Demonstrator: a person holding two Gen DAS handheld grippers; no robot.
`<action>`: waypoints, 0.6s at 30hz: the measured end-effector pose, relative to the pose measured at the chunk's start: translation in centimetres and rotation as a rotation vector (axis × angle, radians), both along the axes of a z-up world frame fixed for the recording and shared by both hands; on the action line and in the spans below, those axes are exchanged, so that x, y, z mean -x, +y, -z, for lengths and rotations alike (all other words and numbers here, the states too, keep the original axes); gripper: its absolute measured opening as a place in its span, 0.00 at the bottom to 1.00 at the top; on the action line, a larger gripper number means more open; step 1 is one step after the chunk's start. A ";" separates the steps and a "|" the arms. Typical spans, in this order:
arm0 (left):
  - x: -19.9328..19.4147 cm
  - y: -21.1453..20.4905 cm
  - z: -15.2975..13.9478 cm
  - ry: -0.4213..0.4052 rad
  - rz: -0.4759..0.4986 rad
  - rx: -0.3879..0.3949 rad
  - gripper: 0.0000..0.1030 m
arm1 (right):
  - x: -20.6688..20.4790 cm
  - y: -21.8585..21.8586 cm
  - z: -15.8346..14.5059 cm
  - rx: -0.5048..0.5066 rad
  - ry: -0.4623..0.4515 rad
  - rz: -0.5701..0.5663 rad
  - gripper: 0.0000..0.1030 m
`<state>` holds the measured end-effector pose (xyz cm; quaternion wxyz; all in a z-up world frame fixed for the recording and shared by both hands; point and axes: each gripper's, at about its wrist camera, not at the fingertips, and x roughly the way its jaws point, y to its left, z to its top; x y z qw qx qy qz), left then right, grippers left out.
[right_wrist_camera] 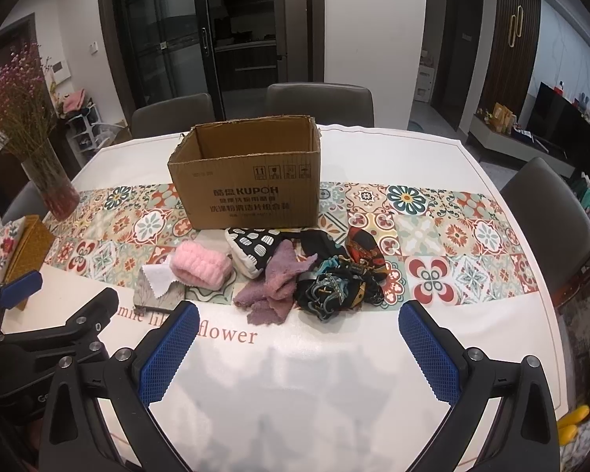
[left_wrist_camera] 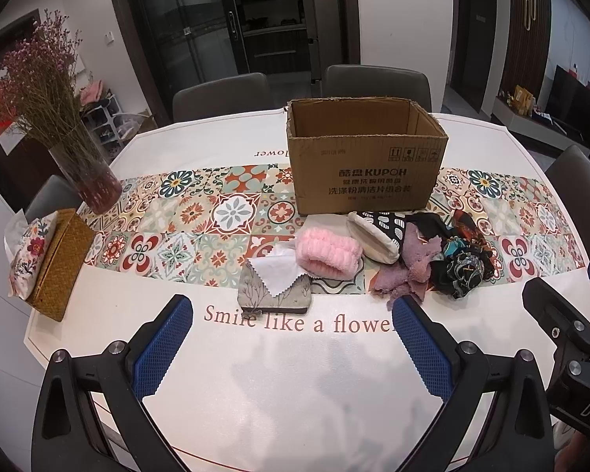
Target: Organize soft objects
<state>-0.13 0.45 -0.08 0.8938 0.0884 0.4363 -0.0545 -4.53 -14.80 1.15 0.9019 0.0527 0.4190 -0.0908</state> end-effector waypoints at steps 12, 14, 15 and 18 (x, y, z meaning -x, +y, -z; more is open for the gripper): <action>0.3 -0.1 -0.9 -0.051 0.002 0.003 1.00 | 0.2 -0.2 -0.6 0.010 -0.028 0.002 1.00; 0.4 -0.1 -0.9 -0.051 0.002 0.002 1.00 | 0.2 -0.2 -0.6 0.009 -0.030 0.001 1.00; 0.4 -0.1 -0.9 -0.052 0.002 0.003 1.00 | 0.2 -0.2 -0.6 0.009 -0.030 0.002 1.00; 0.4 -0.1 -0.9 -0.053 0.003 0.003 1.00 | 0.3 -0.1 -0.8 0.009 -0.033 0.003 1.00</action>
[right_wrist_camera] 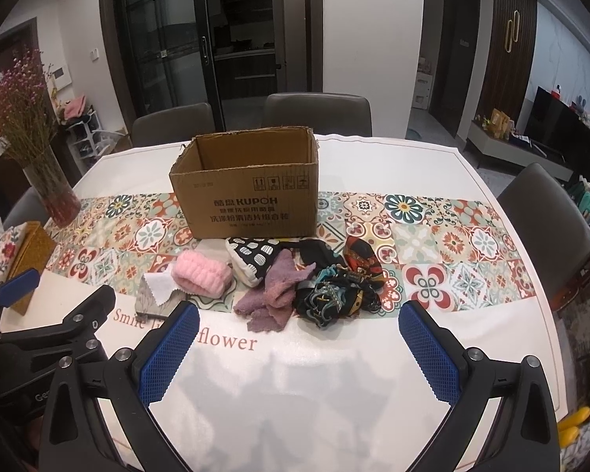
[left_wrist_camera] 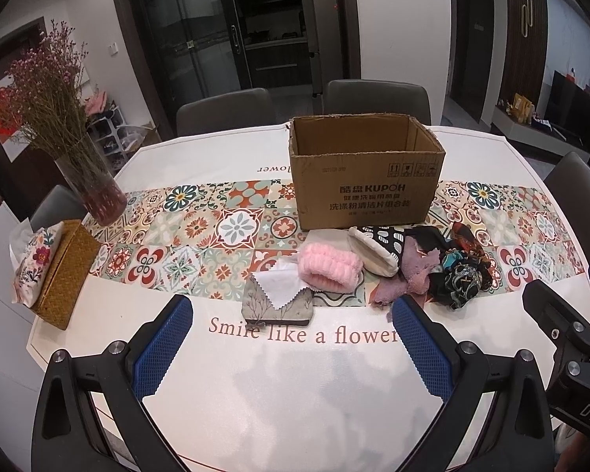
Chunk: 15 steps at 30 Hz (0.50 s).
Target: Organize soft objects
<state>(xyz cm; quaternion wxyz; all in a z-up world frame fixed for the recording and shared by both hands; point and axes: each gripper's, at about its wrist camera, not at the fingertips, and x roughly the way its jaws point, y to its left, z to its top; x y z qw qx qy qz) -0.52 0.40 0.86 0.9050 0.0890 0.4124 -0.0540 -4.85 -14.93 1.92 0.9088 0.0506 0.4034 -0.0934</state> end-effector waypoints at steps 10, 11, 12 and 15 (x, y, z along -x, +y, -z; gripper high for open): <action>0.3 0.0 -0.2 -0.010 0.001 -0.001 1.00 | 0.3 0.1 -0.2 0.000 -0.011 0.001 1.00; 0.3 0.0 -0.2 -0.010 0.001 -0.001 1.00 | 0.3 0.1 -0.3 -0.001 -0.011 0.001 1.00; 0.3 0.0 -0.2 -0.010 0.001 -0.001 1.00 | 0.3 0.1 -0.2 0.000 -0.010 0.002 1.00; 0.3 0.0 -0.1 -0.009 0.002 0.001 1.00 | 0.3 0.1 -0.2 -0.001 -0.009 0.000 1.00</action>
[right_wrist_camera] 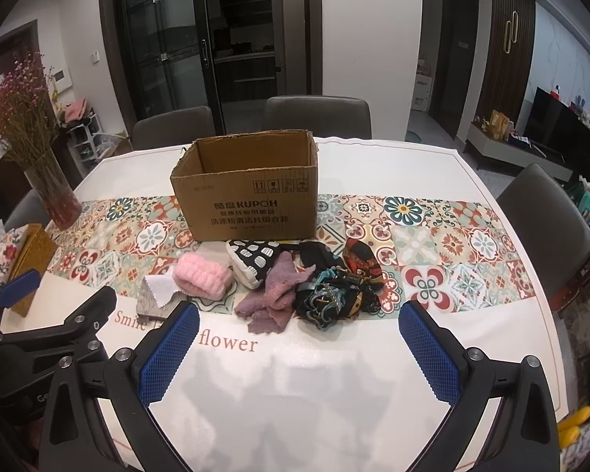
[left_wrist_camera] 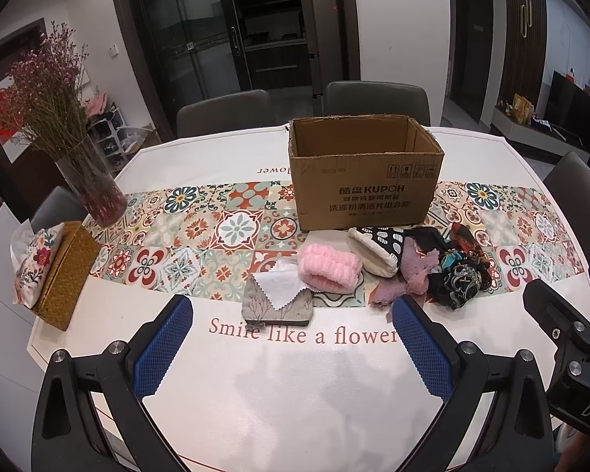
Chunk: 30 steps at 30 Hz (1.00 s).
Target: Organize soft objects
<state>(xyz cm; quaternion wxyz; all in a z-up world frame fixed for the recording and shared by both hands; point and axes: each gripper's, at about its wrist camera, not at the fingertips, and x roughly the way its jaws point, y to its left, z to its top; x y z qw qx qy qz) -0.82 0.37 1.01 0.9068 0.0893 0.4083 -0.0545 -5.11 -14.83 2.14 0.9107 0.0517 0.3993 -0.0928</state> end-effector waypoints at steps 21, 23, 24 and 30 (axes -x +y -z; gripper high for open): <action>-1.8 -0.1 2.1 0.046 0.010 -0.002 1.00 | -1.4 -0.7 2.2 -0.017 0.039 0.026 1.00; -2.4 -0.3 2.8 0.063 0.011 0.000 1.00 | -2.1 -1.0 3.0 -0.024 0.053 0.030 1.00; -2.7 -0.4 3.1 0.069 0.012 -0.001 1.00 | -2.5 -1.1 3.3 -0.024 0.059 0.032 1.00; -5.3 -1.0 5.7 0.124 0.014 0.001 1.00 | -5.1 -1.6 5.9 -0.042 0.101 0.039 1.00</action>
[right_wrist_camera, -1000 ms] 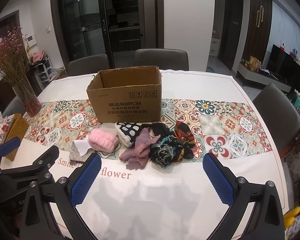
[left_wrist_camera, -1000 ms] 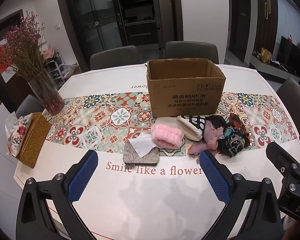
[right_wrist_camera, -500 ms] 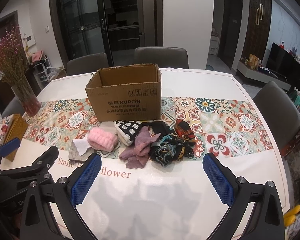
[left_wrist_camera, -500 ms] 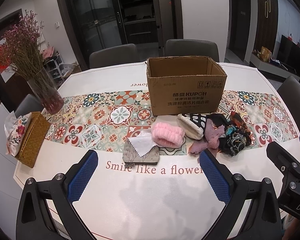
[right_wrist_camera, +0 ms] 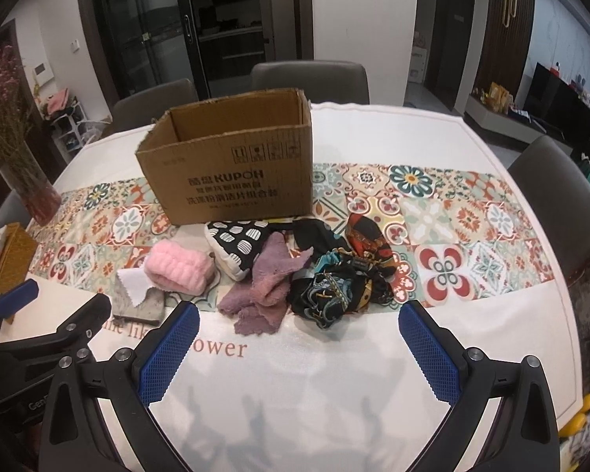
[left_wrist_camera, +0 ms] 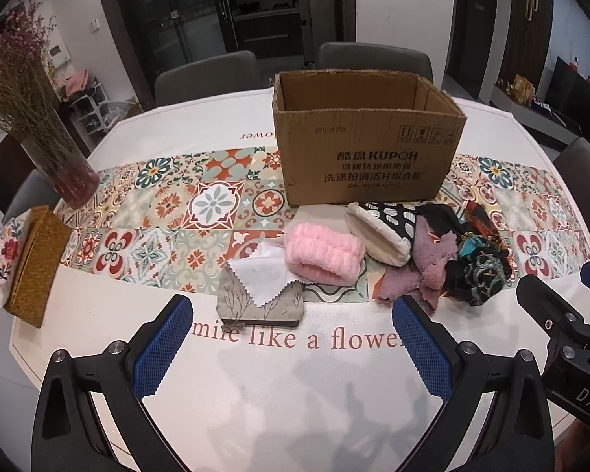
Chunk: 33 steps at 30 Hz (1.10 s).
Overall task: Organize soft objects
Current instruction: 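Grasp the pink fuzzy hair band with the left gripper while the right gripper grasps the black-and-white oven mitt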
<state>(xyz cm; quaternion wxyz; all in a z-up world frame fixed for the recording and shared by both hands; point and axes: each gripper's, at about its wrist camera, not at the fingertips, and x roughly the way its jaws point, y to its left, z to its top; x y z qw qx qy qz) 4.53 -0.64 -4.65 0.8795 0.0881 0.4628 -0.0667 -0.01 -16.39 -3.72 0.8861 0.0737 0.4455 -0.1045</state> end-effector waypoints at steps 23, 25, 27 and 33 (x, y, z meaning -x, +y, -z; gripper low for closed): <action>-10.2 -1.6 8.7 0.160 0.019 0.003 1.00 | -10.0 -0.5 7.1 -0.007 0.146 -0.022 0.99; -10.6 -1.8 9.3 0.175 0.024 0.000 1.00 | -10.5 -0.7 7.5 -0.010 0.154 -0.019 0.99; -11.0 -2.0 9.8 0.189 0.027 0.000 1.00 | -10.9 -0.9 7.9 -0.014 0.163 -0.018 0.99; -11.9 -3.2 11.6 0.233 0.056 -0.010 0.96 | -11.7 -1.4 8.8 -0.014 0.178 -0.012 0.99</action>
